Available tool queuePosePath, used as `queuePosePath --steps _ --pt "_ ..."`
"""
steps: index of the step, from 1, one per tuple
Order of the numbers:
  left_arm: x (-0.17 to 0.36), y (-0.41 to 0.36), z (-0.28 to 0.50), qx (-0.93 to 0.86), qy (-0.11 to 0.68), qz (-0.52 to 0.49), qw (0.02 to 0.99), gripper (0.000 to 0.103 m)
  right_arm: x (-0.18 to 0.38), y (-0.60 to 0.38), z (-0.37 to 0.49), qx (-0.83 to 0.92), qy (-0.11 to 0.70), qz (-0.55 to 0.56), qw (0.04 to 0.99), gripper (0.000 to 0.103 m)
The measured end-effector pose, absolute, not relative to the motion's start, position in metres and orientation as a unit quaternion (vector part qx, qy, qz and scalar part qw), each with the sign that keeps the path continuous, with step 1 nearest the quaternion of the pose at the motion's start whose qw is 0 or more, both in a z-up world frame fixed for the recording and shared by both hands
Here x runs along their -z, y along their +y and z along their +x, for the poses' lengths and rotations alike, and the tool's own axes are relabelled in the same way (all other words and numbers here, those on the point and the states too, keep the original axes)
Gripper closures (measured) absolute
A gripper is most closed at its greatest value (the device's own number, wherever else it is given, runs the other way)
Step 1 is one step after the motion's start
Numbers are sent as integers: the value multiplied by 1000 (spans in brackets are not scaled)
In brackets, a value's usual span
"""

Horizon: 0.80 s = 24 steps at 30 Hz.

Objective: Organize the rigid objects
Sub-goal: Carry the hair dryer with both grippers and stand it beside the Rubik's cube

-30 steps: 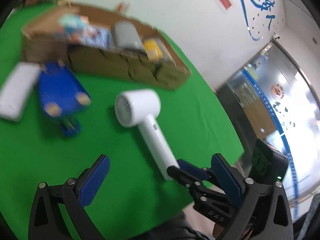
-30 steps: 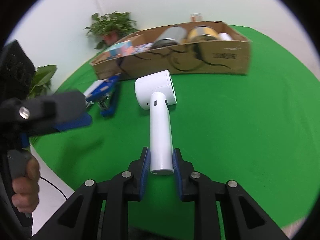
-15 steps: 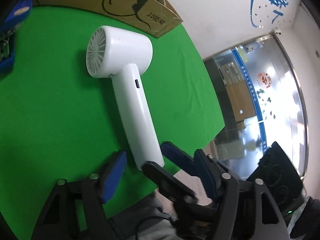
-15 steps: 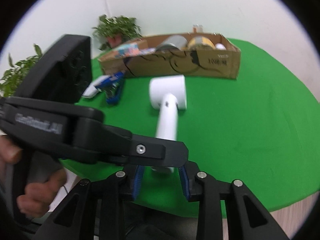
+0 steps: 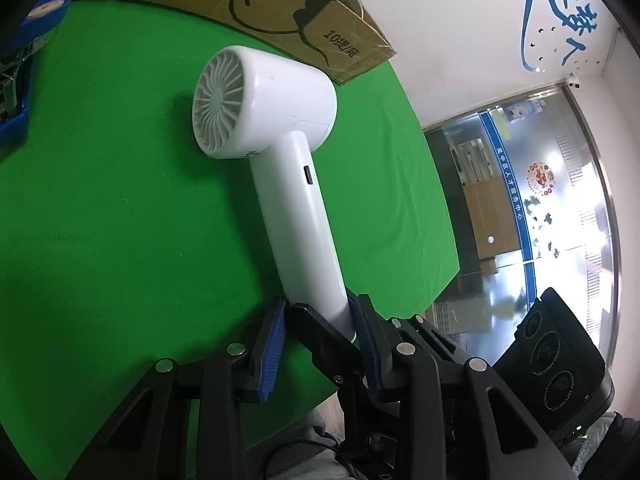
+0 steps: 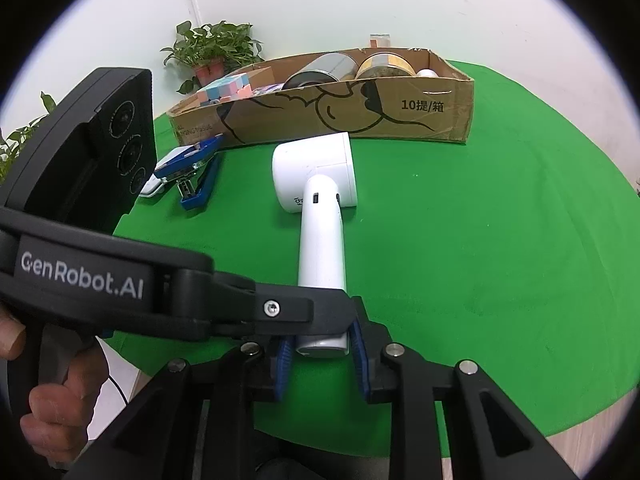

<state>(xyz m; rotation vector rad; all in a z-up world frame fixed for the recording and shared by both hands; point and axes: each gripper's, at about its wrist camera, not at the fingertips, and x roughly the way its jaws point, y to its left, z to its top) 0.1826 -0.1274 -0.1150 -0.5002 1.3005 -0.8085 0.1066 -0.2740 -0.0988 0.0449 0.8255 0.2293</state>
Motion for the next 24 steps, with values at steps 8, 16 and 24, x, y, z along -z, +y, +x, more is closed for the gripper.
queuePosePath --steps 8,16,24 --pt "122 -126 196 360 596 -249 673 70 98 -278 115 -109 419 56 900 78" --pt "114 -125 192 355 586 -218 695 74 98 -277 118 -110 433 73 892 78" --pt "94 -116 191 358 555 -209 721 74 86 -266 114 -117 398 62 908 78"
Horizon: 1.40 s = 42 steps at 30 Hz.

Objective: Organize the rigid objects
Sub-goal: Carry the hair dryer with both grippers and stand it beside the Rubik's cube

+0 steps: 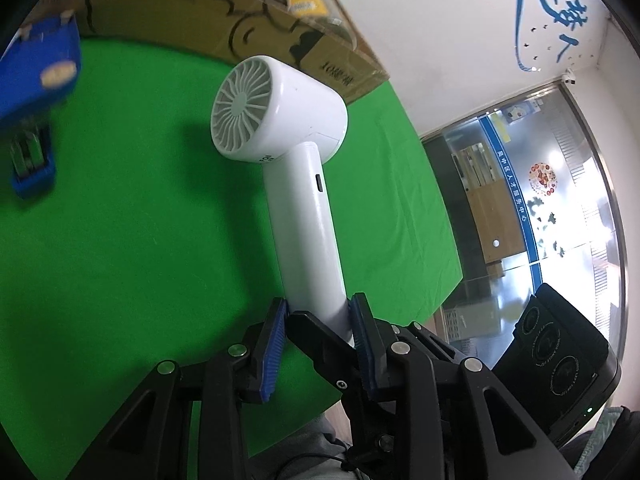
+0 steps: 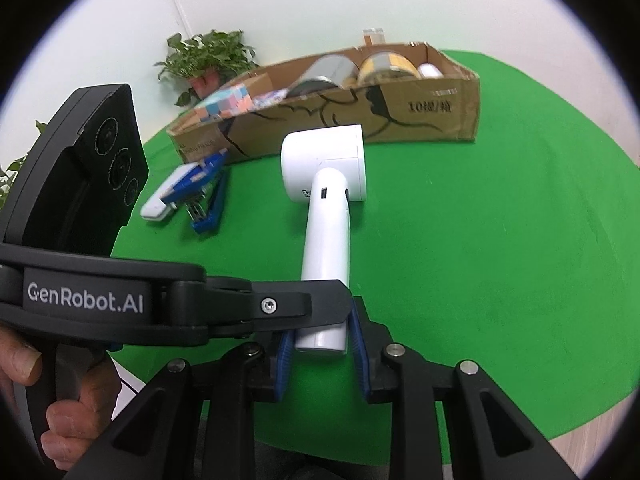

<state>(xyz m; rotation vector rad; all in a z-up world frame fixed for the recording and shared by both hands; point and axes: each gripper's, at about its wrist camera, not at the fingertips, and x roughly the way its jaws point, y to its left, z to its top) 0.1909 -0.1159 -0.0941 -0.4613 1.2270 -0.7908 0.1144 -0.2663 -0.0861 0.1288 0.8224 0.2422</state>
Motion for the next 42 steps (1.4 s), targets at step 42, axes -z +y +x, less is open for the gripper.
queuePosePath --steps 42 --pt "-14 -31 440 344 510 -143 775 73 5 -174 326 -127 350 70 925 78"
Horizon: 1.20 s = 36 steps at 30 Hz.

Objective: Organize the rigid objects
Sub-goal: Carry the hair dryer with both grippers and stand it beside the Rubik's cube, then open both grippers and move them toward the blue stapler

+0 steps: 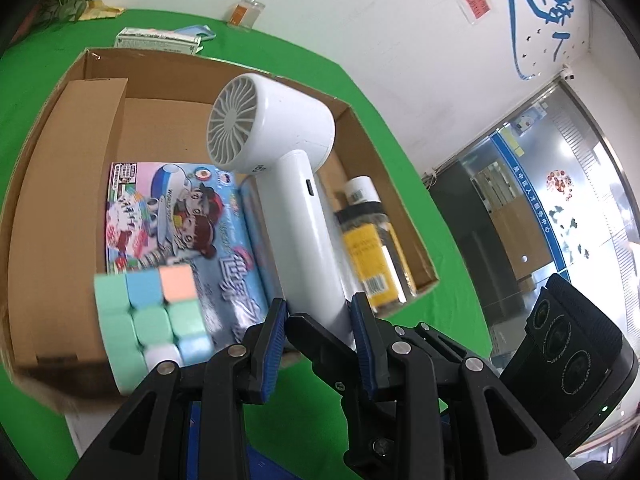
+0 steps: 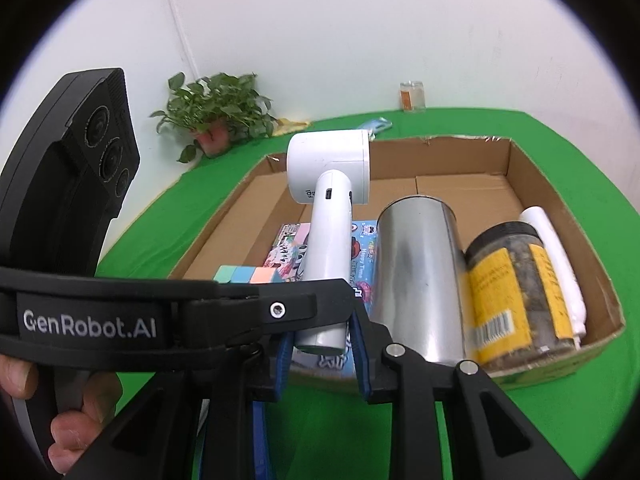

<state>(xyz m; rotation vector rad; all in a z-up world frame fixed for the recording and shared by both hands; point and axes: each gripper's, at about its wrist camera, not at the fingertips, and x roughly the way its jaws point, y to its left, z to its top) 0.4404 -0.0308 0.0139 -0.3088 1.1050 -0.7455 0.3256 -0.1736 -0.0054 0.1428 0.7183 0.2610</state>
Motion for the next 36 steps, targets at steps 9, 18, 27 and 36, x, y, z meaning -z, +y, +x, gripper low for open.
queuePosePath --steps 9,18,27,36 --pt "-1 -33 446 331 526 -115 775 75 21 -166 335 -103 380 74 916 76" --pt "-6 -9 428 318 501 -123 796 70 16 -160 317 -113 363 68 922 74" --pt "-35 34 351 231 367 -115 894 1 13 -156 278 -128 298 -1 946 48" --pt "-15 67 323 187 385 -160 889 1 30 -154 297 -148 335 3 931 98"
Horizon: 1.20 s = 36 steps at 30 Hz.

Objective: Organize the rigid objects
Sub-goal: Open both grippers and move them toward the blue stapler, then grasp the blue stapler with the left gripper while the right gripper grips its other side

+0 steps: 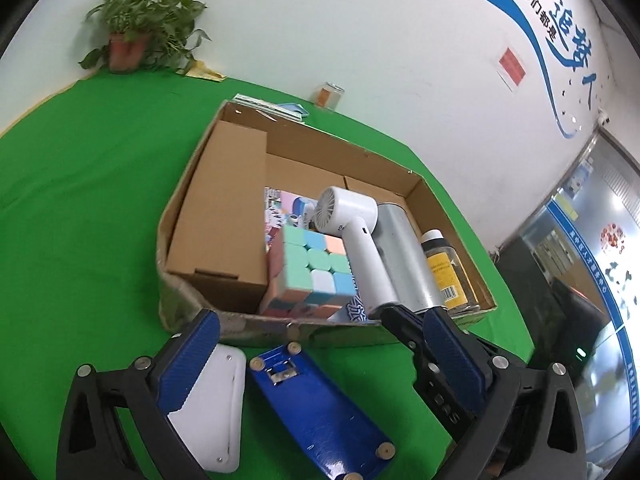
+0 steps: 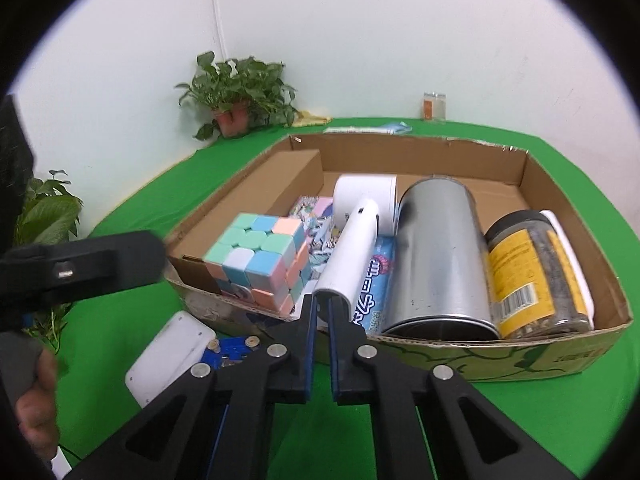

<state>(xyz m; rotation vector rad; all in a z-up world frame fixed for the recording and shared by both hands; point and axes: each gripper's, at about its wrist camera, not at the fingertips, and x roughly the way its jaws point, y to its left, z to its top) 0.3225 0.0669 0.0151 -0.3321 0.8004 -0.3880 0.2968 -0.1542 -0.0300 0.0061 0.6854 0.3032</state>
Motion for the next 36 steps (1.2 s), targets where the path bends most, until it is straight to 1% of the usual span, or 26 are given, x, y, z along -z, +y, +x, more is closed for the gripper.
queuePosePath --steps 2,4,5,7,8,9,12,16,20,23,25,27,30,32,35,36 --pt "-15 68 316 181 380 -155 894 1 31 -154 298 -142 344 8 928 98" --pt "-15 68 307 185 367 -143 900 1 21 -154 284 -139 324 4 936 98" --pt "-15 65 306 184 362 -139 903 1 17 -152 276 -136 309 -3 941 96" --pt "-19 59 296 168 342 -118 917 1 11 -151 252 -110 268 -34 957 61" --pt "-20 57 289 154 329 -104 926 1 10 -154 241 -91 248 -36 964 16" --pt "-20 56 286 148 323 -99 929 1 11 -159 233 -83 235 -26 968 1" --pt "-17 51 275 145 314 -88 934 1 15 -169 225 -81 241 -11 967 1" --pt "-7 45 271 140 332 -94 928 1 21 -181 224 -94 267 8 959 1" --pt "11 41 275 160 377 -120 904 1 28 -184 223 -109 297 -2 949 1" --pt "32 39 280 198 431 -170 864 1 38 -184 219 -126 325 -1 937 1" --pt "44 35 282 211 455 -193 843 5 43 -184 217 -138 341 2 930 1" --pt "51 29 283 200 475 -179 838 22 47 -184 214 -150 350 0 925 1" --pt "64 18 285 197 506 -163 824 36 47 -186 203 -160 348 -6 924 1" --pt "70 16 286 206 511 -182 814 40 47 -190 197 -163 351 -4 922 1" --pt "71 12 282 204 504 -180 820 42 49 -198 193 -162 357 0 920 1" --pt "71 10 280 207 501 -177 822 46 50 -202 191 -163 359 4 919 1"
